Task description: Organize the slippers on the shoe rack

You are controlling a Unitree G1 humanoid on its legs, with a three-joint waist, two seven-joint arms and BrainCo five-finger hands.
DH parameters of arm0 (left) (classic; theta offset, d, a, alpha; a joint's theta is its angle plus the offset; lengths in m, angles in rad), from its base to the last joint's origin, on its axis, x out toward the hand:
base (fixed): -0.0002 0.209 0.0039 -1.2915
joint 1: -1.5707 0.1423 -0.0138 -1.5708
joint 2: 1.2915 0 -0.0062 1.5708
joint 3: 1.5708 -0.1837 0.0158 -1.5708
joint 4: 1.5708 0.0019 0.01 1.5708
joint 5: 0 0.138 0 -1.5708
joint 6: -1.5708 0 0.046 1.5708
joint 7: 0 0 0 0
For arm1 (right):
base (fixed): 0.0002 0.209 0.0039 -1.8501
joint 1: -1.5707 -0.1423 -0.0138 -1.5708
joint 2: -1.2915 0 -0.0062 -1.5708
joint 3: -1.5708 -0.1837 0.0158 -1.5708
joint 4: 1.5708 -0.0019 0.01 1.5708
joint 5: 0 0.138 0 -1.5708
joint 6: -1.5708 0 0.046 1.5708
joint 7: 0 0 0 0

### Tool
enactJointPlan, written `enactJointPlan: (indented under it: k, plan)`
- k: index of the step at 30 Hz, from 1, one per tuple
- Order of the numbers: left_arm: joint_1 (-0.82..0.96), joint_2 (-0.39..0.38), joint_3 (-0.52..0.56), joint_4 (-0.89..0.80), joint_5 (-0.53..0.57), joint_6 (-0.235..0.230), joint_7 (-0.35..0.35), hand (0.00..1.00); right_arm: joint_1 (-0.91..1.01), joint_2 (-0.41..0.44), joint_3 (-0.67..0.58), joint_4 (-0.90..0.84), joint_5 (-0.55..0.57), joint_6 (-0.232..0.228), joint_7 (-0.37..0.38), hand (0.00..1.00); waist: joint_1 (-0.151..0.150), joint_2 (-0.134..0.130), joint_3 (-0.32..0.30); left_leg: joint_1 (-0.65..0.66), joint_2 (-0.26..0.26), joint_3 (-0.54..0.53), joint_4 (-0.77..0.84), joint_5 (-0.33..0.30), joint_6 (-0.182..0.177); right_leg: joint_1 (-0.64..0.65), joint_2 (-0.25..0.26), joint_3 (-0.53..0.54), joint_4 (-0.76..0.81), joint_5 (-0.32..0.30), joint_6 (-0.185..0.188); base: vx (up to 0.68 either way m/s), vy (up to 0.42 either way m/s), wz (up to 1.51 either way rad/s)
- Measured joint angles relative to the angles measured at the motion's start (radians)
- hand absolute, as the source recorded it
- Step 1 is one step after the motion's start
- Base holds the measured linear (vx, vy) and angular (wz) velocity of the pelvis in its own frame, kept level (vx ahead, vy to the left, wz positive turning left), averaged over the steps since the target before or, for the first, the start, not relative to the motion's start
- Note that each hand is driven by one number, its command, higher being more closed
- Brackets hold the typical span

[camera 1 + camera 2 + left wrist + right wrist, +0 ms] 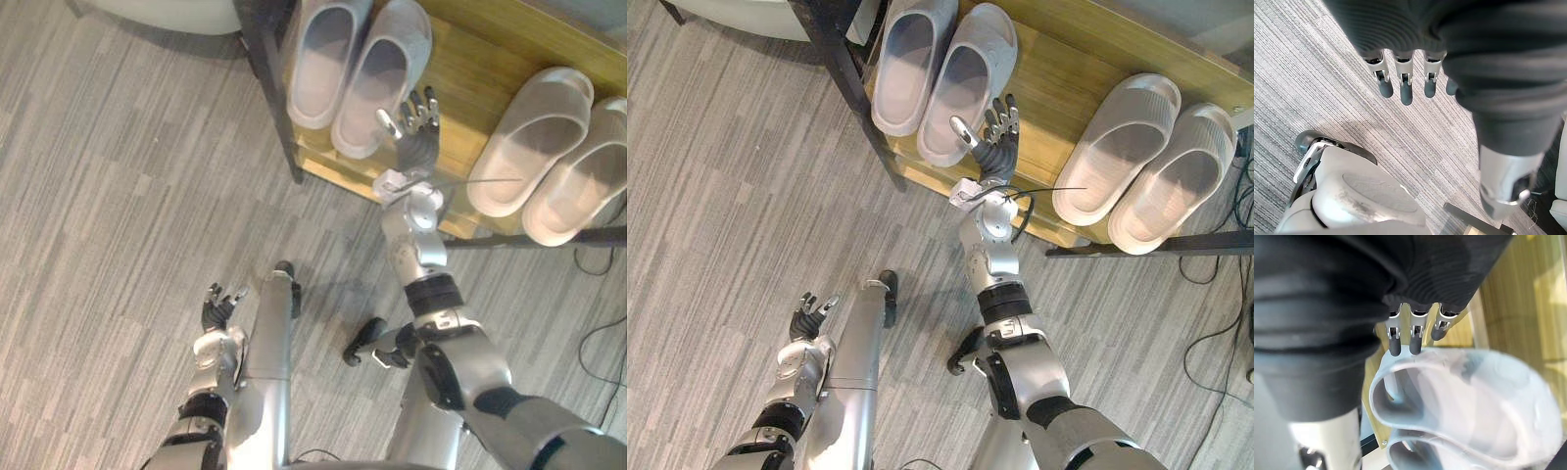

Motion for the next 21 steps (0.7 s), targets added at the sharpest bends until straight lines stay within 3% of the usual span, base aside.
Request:
enactJointPlan:
  k: [13,21]
  plan:
    - [-0.005,-0.020,0.000,0.003,-0.009,0.000,-0.002,0.00,-0.071,-0.049,-0.039,0.071,0.044,0.005,-0.010,0.00,0.007,0.028,-0.008,0.001,-0.001,-0.006,-0.012,0.013,-0.006,0.001,0.000,-0.007,-0.001,0.000,-0.001,0.00,-0.003,0.01]
    - [-0.014,-0.022,0.008,0.022,-0.020,0.003,-0.010,0.00,-0.020,-0.081,-0.046,0.033,0.040,0.005,-0.003,0.00,-0.008,0.032,-0.006,0.071,0.018,0.011,-0.027,0.013,-0.002,0.059,0.014,0.004,-0.027,0.008,-0.003,-0.01,0.001,-0.06]
